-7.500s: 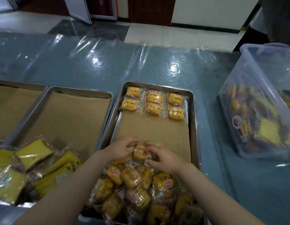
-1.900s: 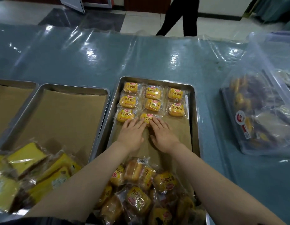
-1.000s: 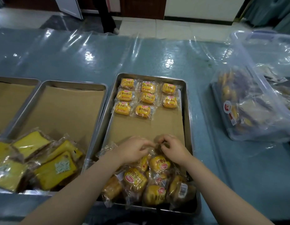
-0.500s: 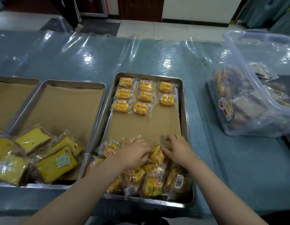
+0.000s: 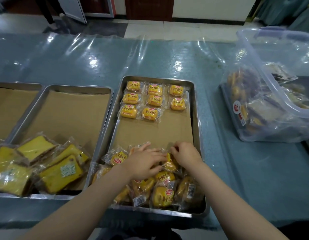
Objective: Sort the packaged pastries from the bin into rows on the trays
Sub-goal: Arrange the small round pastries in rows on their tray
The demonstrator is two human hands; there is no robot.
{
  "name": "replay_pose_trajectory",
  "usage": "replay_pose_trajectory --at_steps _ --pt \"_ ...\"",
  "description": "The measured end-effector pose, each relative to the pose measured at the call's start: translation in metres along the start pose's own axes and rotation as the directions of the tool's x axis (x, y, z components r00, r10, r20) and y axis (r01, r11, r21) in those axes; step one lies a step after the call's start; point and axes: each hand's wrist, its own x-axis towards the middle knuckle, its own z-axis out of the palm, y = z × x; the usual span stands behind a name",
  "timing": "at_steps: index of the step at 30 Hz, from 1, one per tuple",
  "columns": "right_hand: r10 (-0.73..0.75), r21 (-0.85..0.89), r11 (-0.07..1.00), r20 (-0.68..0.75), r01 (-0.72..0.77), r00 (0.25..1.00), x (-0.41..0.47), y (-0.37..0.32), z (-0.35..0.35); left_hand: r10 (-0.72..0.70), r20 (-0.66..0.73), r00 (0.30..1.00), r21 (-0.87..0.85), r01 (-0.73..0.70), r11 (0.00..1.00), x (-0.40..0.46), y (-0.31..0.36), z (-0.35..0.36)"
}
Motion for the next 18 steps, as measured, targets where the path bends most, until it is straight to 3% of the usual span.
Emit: replay_pose_trajectory --at_steps 6,10,18 --pt "-0.074 -0.028 0.996 0.162 0.080 0.984 -0.019 0.009 -0.007 -0.043 -0.024 0.999 0.079 0.045 0.996 0.008 0.003 -0.002" --pt "-0.156 -0.194 0.965 0.125 0.178 0.980 -0.015 0.006 -0.003 -0.060 -0.029 0.998 0.118 0.063 0.991 0.015 0.004 -0.006" --pt "-0.273 -0.324 0.905 0.058 0.277 0.960 0.011 0.001 -0.012 -0.139 -0.048 0.989 0.137 0.144 0.980 0.022 -0.004 0.000"
